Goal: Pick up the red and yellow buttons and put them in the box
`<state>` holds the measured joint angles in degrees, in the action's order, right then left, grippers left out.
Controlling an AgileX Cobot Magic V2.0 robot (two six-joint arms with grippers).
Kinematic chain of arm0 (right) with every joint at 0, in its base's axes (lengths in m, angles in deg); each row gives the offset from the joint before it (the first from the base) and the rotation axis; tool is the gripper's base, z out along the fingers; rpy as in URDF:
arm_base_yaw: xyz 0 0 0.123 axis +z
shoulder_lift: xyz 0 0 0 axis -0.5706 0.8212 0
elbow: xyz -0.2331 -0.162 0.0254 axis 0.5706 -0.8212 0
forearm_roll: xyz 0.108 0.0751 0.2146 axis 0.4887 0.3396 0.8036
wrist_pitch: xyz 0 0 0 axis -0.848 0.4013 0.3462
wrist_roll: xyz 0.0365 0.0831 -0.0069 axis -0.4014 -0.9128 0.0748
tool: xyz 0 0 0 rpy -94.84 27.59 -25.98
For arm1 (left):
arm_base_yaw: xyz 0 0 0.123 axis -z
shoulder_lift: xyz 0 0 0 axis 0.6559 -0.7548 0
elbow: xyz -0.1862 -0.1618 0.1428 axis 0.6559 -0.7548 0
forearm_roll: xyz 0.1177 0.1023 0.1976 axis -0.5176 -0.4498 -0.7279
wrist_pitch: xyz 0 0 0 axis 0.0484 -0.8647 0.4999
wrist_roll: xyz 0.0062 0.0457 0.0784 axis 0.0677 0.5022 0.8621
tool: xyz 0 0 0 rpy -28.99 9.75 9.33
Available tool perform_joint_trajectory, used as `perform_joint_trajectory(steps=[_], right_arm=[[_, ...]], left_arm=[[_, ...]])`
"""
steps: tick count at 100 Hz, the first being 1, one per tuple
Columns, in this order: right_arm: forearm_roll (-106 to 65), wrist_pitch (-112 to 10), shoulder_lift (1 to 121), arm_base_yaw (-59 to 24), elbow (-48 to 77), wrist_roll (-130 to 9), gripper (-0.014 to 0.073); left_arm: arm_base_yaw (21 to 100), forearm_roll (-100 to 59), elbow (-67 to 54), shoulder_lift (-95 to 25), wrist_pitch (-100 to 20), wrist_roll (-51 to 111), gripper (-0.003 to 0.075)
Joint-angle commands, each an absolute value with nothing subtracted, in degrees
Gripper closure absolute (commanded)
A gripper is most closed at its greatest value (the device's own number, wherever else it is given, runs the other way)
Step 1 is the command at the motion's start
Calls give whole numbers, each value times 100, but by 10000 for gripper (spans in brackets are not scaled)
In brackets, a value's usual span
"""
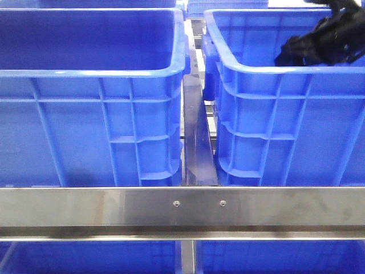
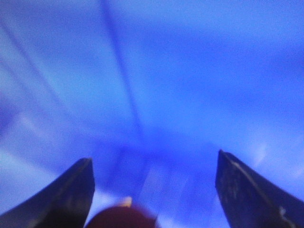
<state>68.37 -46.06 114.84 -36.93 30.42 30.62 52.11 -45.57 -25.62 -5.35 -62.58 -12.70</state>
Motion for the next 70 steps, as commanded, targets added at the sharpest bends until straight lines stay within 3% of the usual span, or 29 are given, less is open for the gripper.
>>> perform_joint_trajectory(steps=[1, 19, 46, 70], right_arm=[[7438, -4441, 10811, -3711, 3116, 3039, 39], [7438, -4620, 10019, -3711, 2635, 3016, 39], [7438, -5817, 8341, -3705, 1703, 2979, 41], [7438, -5966, 6734, -3705, 807, 2688, 41]], left_arm=[[5208, -4549, -2421, -558, -5842, -1339, 739], [5208, -4549, -2421, -558, -5842, -1339, 739], [5208, -4549, -2421, -558, -5842, -1339, 739], [5208, -4549, -2421, -558, -5842, -1339, 739]])
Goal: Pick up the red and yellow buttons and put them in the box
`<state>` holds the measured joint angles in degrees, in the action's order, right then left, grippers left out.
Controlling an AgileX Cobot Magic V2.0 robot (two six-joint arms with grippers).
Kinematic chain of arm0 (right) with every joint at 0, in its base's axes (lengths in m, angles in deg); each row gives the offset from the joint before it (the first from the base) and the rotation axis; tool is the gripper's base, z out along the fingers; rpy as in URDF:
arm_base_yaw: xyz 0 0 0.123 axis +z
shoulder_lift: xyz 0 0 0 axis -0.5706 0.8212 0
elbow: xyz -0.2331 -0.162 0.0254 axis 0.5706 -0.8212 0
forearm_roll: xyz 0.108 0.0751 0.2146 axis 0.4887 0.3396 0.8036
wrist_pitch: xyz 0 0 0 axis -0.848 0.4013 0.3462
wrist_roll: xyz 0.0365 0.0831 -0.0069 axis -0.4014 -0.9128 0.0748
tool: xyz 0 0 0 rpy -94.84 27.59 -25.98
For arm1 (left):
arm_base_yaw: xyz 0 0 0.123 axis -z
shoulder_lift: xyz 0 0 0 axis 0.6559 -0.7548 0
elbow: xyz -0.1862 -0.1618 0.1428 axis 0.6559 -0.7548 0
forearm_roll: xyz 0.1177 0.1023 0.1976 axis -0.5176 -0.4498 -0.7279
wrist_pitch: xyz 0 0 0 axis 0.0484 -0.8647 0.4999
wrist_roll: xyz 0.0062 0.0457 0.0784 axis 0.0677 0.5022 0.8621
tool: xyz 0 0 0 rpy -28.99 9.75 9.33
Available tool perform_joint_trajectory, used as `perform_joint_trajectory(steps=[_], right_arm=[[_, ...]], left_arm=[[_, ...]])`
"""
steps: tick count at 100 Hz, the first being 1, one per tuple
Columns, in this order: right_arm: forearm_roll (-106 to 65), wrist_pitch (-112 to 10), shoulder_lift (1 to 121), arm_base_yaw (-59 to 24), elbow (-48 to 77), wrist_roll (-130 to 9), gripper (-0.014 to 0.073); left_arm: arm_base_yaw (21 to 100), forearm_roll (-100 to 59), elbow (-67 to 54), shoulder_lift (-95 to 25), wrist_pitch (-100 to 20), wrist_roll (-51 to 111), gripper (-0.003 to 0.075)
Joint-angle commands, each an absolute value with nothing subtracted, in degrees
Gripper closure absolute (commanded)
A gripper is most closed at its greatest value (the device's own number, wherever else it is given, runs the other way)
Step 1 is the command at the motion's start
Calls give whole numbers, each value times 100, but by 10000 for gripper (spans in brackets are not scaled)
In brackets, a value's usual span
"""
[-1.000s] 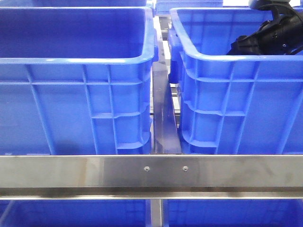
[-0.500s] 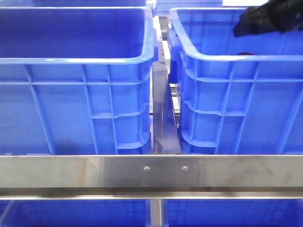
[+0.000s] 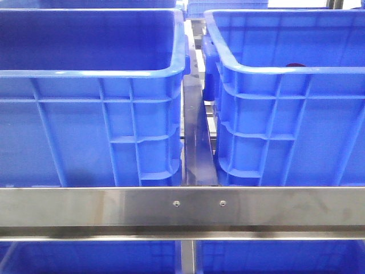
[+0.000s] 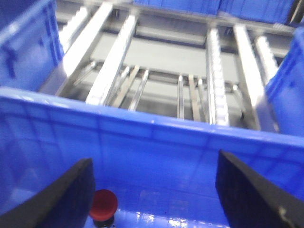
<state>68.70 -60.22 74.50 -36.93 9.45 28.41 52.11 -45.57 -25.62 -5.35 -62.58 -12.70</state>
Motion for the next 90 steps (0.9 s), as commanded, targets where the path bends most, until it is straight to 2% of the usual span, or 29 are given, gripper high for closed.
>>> perform_joint_trajectory(steps=[1, 38, 52, 66, 90], right_arm=[[7438, -5986, 6685, -3705, 779, 2666, 41], [7438, -5800, 4433, -3705, -779, 2618, 41], [7438, -5534, 3820, -3705, -1306, 2618, 73], [7438, -5162, 3419, -3705, -1661, 2618, 180], [7438, -4927, 3233, -3705, -1949, 2618, 490]], left_arm=[[5208, -4549, -2421, -558, -5842, -1339, 739], [5208, -4549, -2421, -558, -5842, -1339, 739], [5208, -4549, -2421, -558, -5842, -1339, 739], [5208, -4549, -2421, -558, -5842, -1339, 739], [5208, -4549, -2421, -558, -5842, -1339, 739]])
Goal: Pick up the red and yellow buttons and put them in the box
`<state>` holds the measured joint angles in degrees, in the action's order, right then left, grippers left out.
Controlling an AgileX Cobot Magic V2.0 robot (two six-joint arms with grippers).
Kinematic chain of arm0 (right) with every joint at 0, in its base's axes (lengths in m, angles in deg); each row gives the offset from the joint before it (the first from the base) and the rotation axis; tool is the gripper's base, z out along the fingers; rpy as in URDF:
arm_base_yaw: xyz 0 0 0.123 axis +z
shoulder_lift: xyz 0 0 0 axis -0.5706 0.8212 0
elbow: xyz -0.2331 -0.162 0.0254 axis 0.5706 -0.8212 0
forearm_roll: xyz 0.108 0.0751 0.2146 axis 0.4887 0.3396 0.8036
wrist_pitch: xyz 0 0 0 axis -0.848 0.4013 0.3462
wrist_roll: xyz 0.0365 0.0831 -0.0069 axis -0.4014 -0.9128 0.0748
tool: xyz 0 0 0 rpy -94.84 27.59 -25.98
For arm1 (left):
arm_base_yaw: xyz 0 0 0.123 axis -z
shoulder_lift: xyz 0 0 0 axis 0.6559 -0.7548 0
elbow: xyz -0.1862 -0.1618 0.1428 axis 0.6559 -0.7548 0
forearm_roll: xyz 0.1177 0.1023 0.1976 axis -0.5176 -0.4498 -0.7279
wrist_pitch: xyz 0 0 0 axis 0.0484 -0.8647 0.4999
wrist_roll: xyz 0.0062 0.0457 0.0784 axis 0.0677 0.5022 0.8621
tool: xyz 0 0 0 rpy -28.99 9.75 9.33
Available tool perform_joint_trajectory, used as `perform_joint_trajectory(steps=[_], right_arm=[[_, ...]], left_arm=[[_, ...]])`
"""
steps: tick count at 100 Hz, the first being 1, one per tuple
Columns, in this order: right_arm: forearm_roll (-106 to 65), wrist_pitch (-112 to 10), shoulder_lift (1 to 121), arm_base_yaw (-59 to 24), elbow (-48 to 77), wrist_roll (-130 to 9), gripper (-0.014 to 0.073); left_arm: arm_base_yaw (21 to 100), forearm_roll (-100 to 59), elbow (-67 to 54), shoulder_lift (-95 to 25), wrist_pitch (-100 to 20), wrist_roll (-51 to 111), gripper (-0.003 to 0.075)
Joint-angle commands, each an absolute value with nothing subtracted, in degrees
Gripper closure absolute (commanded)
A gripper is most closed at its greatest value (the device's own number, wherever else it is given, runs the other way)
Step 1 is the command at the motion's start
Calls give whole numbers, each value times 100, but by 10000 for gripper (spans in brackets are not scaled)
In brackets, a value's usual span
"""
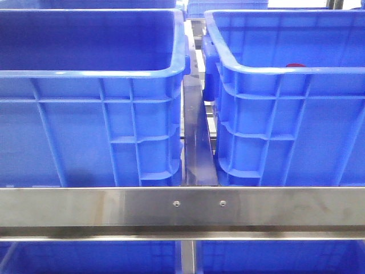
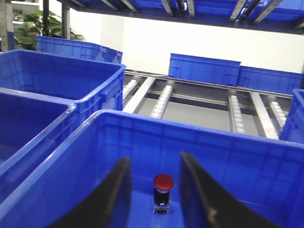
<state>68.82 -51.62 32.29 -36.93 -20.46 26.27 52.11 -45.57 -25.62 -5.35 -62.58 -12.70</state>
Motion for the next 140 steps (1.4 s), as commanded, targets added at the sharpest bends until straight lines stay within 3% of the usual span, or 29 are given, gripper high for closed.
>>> perform_joint_trajectory(steps=[1, 16, 36, 46, 65, 73, 99, 140], right_arm=[[7438, -4927, 3233, -3705, -1950, 2618, 499], [7438, -4933, 3233, -3705, -1954, 2618, 669], [7438, -4928, 3233, -3705, -1956, 2618, 661], [7438, -4928, 3233, -3705, -1956, 2618, 661], [7438, -4922, 3233, -3705, -1956, 2618, 661], [7438, -4917, 3233, -3705, -1956, 2618, 661], [7438, -4848, 3233, -3705, -1956, 2618, 661], [7438, -4758, 3233, -3705, -1956, 2618, 661]], left_arm=[[5208, -4549, -2421, -558, -5842, -1339, 739], [5208, -4549, -2421, -558, -5842, -1339, 739], [5208, -4549, -2421, -558, -5842, -1339, 710], [5208, -4549, -2421, -558, -5842, -1339, 605], [5208, -4581, -2421, -617, -5761, -1339, 275], [5208, -4590, -2421, -709, -5700, -1339, 203], [5208, -4590, -2184, -1491, -5144, -1339, 193], [4782, -4681, -447, -4339, -5180, -1917, 193]])
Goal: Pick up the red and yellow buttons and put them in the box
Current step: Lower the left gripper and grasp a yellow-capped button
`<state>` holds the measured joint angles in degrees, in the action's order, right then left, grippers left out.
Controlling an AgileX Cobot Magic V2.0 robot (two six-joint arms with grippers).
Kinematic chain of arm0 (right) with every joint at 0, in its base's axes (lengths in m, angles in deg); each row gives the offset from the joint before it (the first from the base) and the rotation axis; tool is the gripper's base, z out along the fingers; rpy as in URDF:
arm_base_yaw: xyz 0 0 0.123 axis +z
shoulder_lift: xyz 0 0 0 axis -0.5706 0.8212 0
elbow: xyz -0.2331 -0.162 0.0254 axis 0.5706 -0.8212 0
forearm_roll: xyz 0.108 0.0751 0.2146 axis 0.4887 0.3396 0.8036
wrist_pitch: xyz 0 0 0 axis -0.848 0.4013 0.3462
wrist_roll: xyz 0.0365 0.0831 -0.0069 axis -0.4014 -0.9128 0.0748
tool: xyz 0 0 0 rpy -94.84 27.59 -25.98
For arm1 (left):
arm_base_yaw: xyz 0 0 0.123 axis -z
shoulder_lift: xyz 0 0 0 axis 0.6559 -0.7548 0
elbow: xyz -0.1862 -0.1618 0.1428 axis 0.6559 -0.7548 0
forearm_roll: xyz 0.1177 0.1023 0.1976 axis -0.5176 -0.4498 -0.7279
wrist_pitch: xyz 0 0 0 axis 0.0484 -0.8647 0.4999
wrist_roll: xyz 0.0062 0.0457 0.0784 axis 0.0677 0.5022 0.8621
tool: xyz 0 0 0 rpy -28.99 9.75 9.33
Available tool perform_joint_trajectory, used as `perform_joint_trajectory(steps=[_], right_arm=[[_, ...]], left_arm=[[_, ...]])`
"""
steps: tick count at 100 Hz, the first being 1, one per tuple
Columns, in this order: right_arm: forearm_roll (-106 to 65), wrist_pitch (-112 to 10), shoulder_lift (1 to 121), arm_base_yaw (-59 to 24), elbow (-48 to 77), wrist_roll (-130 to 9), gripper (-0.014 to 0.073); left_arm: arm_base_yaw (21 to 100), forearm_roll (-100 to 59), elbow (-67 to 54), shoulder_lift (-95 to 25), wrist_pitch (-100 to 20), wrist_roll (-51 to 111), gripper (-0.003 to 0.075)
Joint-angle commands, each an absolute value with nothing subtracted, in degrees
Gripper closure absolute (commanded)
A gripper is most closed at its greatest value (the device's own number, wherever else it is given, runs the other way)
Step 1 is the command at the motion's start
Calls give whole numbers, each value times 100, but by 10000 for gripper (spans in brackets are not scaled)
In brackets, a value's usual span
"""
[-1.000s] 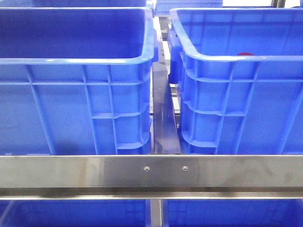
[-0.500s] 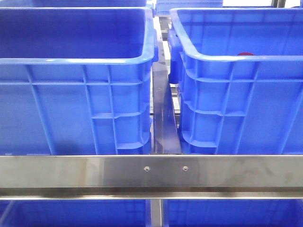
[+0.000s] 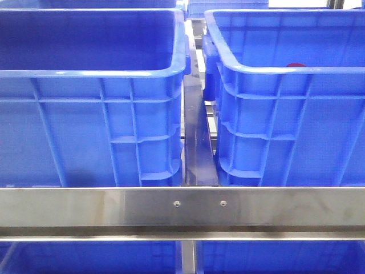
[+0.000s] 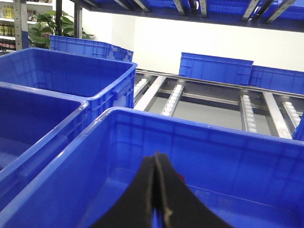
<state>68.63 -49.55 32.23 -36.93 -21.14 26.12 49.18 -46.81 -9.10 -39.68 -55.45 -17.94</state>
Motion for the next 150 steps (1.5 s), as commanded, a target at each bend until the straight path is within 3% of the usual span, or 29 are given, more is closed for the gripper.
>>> perform_joint_trajectory(steps=[1, 44, 150], right_arm=[[7438, -4758, 3233, -3705, -1956, 2618, 661], [7438, -4758, 3233, -3705, -1956, 2618, 661], [7438, -4765, 3233, -3705, -1956, 2618, 661]], left_arm=[[4754, -4681, -419, -4385, -5195, -1928, 193], [4536, -5009, 514, -6268, -5221, -2040, 193], [4368, -5046, 592, -7554, -4750, -2040, 193]])
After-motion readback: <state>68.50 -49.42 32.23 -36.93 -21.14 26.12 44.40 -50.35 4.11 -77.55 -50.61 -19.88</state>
